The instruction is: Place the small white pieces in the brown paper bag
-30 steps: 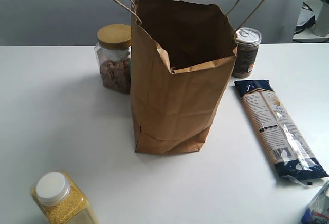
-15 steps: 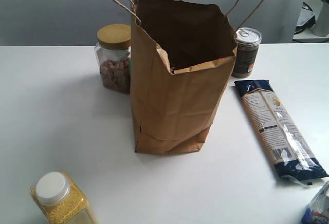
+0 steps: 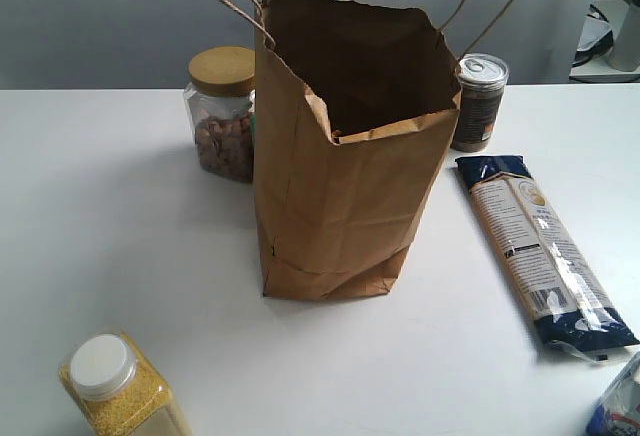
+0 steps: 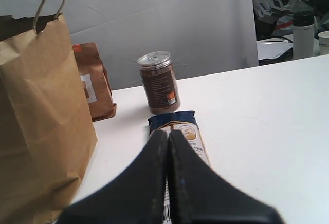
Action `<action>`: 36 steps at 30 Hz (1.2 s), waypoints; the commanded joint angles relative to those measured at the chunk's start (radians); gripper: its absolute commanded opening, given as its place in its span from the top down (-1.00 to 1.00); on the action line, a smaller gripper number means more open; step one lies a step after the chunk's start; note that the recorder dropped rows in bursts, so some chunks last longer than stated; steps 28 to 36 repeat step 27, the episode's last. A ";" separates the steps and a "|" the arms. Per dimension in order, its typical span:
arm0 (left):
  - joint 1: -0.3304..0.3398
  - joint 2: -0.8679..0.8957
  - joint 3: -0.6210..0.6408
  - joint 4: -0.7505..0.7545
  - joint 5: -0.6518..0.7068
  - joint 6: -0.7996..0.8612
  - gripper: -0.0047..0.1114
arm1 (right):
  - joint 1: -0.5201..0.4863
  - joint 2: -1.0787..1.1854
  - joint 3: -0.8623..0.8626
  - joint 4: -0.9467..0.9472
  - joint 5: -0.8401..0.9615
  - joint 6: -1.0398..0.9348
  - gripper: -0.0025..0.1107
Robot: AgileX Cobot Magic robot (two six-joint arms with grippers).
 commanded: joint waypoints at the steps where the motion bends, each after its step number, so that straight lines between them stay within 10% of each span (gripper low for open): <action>1: -0.008 -0.003 0.004 0.004 -0.005 -0.004 0.92 | -0.008 -0.004 0.004 -0.013 -0.010 -0.011 0.96; 36: -0.008 -0.003 0.004 0.004 -0.005 -0.004 0.92 | -0.008 -0.004 0.004 -0.002 -0.010 -0.011 0.96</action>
